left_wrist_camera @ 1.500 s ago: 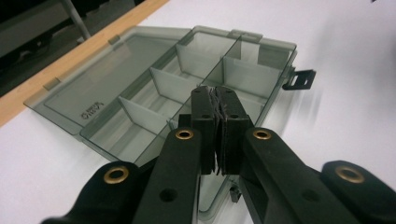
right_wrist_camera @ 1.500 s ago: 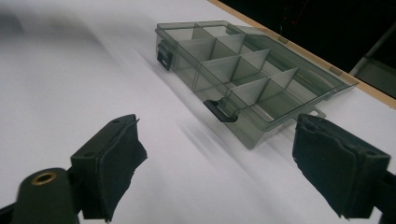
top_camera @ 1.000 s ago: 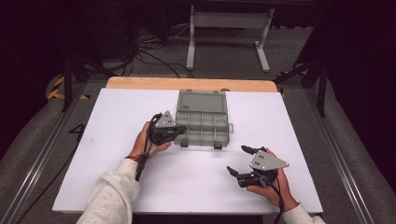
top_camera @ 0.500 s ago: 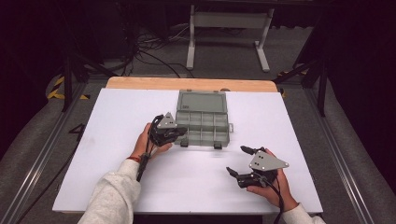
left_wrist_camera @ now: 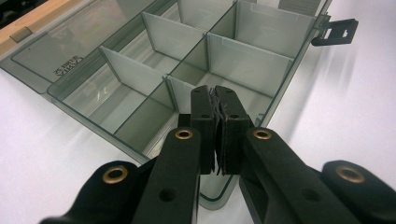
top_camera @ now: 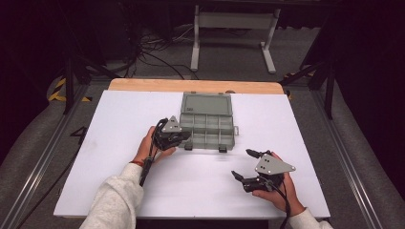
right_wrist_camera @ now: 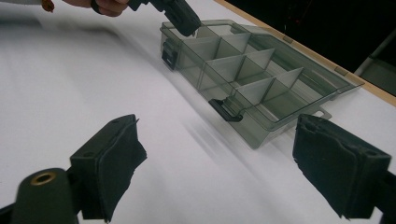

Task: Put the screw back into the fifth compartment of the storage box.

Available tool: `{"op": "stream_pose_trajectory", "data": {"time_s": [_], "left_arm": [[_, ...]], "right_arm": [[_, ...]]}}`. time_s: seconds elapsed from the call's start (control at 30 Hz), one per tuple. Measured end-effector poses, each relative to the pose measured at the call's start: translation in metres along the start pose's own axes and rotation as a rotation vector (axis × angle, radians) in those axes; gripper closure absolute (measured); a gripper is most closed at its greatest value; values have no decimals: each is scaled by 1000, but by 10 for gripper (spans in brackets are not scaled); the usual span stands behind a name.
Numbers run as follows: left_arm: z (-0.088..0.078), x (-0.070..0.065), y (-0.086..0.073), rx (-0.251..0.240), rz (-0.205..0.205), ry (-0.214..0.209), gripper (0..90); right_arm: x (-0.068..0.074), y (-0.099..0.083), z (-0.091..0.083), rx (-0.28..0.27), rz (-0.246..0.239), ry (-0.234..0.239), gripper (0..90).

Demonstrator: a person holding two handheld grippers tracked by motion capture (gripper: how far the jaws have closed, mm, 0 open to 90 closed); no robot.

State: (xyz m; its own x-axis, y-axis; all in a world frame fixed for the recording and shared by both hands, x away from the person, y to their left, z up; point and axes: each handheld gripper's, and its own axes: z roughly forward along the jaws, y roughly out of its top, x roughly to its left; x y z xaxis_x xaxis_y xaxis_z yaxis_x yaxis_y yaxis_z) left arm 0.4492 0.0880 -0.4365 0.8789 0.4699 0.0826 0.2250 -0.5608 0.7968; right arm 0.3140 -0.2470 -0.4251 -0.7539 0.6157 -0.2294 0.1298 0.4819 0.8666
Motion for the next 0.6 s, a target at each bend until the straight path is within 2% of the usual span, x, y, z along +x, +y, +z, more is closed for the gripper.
{"op": "stream_pose_trajectory", "data": {"time_s": [0.1, 0.27, 0.37, 0.53, 0.6], "left_arm": [[0, -1, 0, 4, 1, -1, 875], [-2, -1, 1, -4, -1, 18, 825], [-6, -1, 2, -26, 4, 25, 788], [-21, -8, 4, -73, 28, 59, 659], [-26, -10, 3, -83, 35, 76, 553]], "right_arm": [[0, 0, 0, 0, 1, 0, 152], [0, 0, 0, 0, -1, -1, 152], [-1, 0, 0, 0, -1, -3, 152], [-1, 0, -1, -3, 0, -7, 152], [-2, 0, -1, -3, 0, -7, 152]]}}
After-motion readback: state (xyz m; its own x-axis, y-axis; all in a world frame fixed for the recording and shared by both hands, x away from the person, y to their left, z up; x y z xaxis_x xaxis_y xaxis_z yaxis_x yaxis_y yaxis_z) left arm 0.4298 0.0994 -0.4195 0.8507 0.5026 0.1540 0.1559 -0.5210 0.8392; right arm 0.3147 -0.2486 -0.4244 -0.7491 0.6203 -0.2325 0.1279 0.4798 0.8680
